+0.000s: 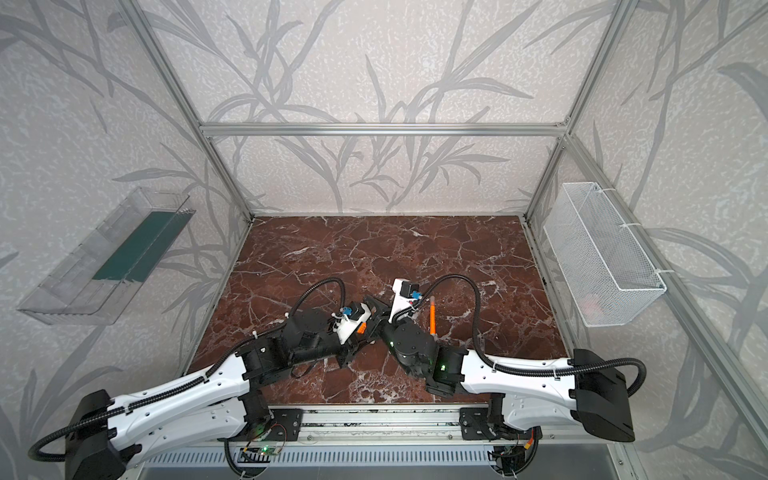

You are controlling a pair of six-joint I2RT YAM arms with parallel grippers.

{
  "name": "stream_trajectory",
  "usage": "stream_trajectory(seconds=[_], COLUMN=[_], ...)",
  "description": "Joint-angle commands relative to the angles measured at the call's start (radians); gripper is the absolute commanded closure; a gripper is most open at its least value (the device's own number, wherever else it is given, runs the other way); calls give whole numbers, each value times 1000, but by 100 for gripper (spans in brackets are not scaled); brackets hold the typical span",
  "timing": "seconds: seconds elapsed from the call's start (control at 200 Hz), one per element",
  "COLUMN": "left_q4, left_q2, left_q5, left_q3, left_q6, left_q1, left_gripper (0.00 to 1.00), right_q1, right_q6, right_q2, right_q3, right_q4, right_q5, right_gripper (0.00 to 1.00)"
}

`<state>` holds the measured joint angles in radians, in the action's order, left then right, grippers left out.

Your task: Insert the pens into the pen caps

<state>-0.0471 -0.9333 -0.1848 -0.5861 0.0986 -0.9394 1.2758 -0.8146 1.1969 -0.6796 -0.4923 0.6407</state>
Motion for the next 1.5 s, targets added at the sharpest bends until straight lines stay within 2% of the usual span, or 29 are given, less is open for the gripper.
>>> stream_trajectory(seconds=[0.0,0.18,0.37,0.505,0.645,1.04,1.32,1.415,1.494], left_q4=[331,329,327,353,388,404,420,450,482], left_q2=[25,42,43,26,20,11,14,16,15], left_q5=[265,231,140,68,20,-6,16,-9,-27], left_q3=[-64,-52,-46,-31,-10,3,40,68,92], left_q6=[109,115,116,106,107,99,104,120,133], left_q1=[76,77,77,73,70,58,57,55,53], left_gripper=[100,100,100,100,100,100,100,100,100], right_q1=[133,131,114,103,98,63,61,51,41], right_q6=[-23,14,83,116,154,242,315,338,354], right_q2=[32,-16,-61,-75,-97,-86,-281,-299,-295], right_q3=[41,47,32,14,-11,-78,66,101,95], right_q4=[248,251,262,284,320,348,175,84,62], right_q5=[-219,-154,-153,-131,-78,-45,-20,-24,-74], right_gripper=[100,100,100,87,78,68,53,51,50])
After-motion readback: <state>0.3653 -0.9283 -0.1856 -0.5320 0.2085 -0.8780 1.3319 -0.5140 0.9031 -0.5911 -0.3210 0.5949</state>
